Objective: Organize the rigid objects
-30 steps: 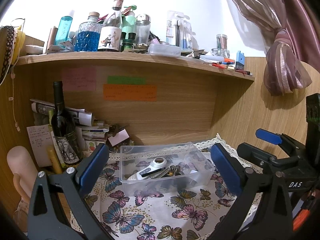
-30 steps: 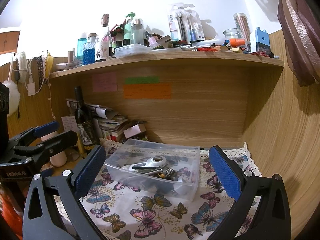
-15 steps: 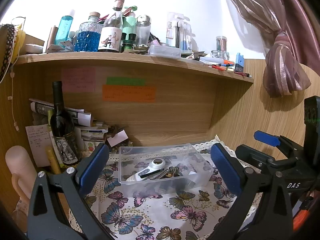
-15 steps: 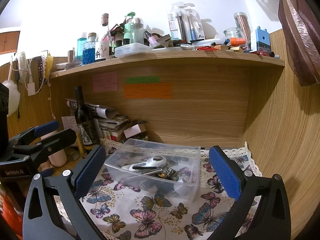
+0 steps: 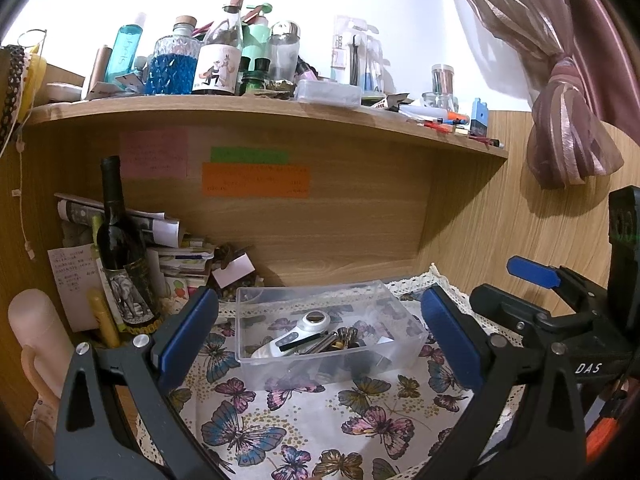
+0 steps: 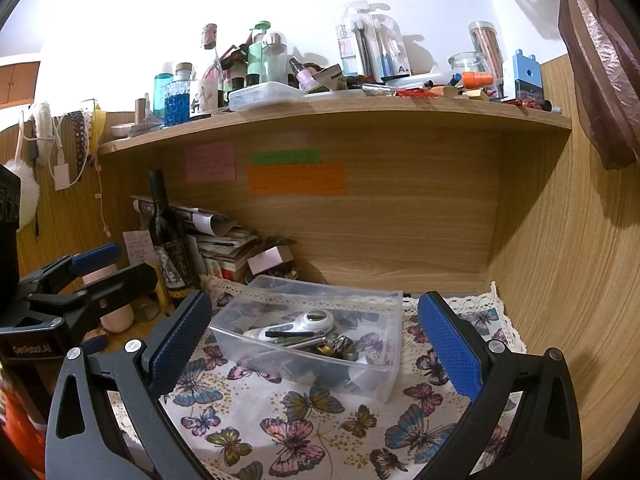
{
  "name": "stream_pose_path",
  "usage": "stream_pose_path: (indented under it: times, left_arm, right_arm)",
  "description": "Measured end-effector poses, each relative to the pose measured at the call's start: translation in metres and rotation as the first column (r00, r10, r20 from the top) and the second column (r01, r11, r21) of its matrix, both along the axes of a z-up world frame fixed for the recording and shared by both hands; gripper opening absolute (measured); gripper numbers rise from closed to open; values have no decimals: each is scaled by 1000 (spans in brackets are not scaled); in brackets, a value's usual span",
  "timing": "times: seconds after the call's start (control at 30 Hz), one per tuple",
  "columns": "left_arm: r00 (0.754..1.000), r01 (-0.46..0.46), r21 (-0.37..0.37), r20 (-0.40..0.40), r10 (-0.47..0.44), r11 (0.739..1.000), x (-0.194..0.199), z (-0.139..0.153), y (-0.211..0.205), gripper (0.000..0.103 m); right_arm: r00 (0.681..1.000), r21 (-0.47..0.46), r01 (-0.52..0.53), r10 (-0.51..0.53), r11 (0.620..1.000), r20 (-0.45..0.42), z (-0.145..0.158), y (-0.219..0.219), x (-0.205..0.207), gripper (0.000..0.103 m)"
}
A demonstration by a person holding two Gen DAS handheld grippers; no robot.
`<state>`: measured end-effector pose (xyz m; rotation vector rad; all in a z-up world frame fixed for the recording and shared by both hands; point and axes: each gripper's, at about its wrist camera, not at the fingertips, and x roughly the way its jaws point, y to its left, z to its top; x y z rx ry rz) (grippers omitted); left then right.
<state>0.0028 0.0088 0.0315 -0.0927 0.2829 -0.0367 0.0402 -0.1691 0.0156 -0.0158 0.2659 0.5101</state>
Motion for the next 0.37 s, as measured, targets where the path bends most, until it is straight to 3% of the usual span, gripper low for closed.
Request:
stream_pose_path:
  times: [0.37]
  left_arm:
    - [1000, 24, -2, -17, -24, 1000, 4, -3, 2, 103]
  right_arm:
    - [1000, -2, -2, 2, 1000, -4, -2, 2, 2, 103]
